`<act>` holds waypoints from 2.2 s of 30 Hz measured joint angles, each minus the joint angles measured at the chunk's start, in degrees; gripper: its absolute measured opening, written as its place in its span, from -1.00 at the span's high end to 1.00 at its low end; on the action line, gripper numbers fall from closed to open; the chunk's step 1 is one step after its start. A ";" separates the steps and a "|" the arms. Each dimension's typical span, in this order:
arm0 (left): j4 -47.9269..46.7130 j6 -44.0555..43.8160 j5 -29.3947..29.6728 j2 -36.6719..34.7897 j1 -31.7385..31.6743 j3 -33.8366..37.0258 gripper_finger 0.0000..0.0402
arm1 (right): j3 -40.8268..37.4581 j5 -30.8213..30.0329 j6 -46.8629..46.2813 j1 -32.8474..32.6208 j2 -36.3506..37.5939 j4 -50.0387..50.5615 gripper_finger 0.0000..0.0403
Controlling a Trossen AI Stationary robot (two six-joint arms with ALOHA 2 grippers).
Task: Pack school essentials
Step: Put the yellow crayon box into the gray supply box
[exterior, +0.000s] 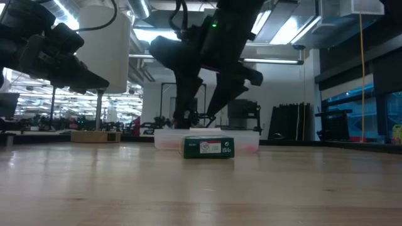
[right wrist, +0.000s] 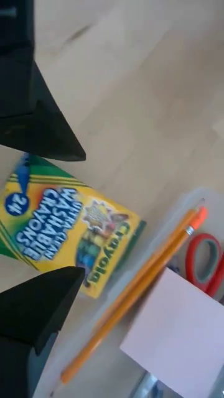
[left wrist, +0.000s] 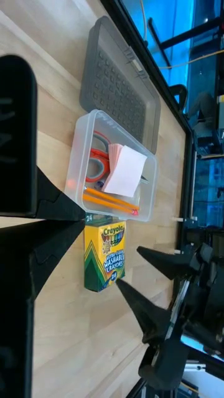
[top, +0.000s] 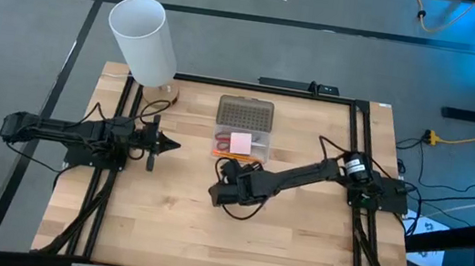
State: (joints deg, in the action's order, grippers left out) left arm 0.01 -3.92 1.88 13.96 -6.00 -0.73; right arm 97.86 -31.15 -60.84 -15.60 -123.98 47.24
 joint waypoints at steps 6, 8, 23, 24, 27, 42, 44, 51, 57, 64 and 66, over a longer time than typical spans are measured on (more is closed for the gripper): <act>0.02 0.00 -0.01 0.00 0.00 0.00 1.00 | 0.00 1.20 1.14 -0.13 0.00 -0.30 -0.45; 0.02 0.00 -0.01 0.00 0.00 0.00 1.00 | 0.00 2.21 1.16 -0.05 0.00 -0.30 -0.45; 0.01 0.00 0.01 0.00 0.01 0.00 1.00 | 0.00 2.40 3.25 0.11 0.00 -0.32 -0.45; 0.02 0.00 -0.01 0.01 0.02 0.00 1.00 | 0.00 2.43 3.17 0.11 0.00 -0.33 -0.45; 0.01 0.00 0.00 0.00 0.00 0.00 1.00 | 0.00 2.80 2.74 0.11 0.00 -0.45 -0.45; 0.01 0.00 0.01 0.00 0.02 0.00 1.00 | 0.04 5.91 -2.53 -0.82 0.00 -2.46 -0.49; 0.02 0.00 0.00 0.00 0.01 0.00 1.00 | 0.02 4.03 -3.93 -0.95 0.00 -2.15 -0.57; 0.01 0.00 -0.01 0.00 0.01 0.00 1.00 | 0.02 2.76 -9.53 -1.04 0.00 0.47 -0.96; 0.00 0.00 0.00 0.01 0.00 0.00 1.00 | -1.25 2.73 -10.94 -1.05 0.00 0.03 -0.86; 0.02 0.00 -0.01 0.01 0.00 0.00 1.00 | -4.86 2.21 -12.84 -1.09 -0.05 -4.72 -0.85; 0.01 0.00 0.01 -0.01 0.00 0.00 1.00 | -5.51 2.07 -14.86 -1.08 -0.07 -5.21 -0.85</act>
State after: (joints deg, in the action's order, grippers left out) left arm 0.02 -3.92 1.89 13.96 -6.00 -0.73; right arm 92.36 -29.08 -75.70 -16.68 -124.05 42.03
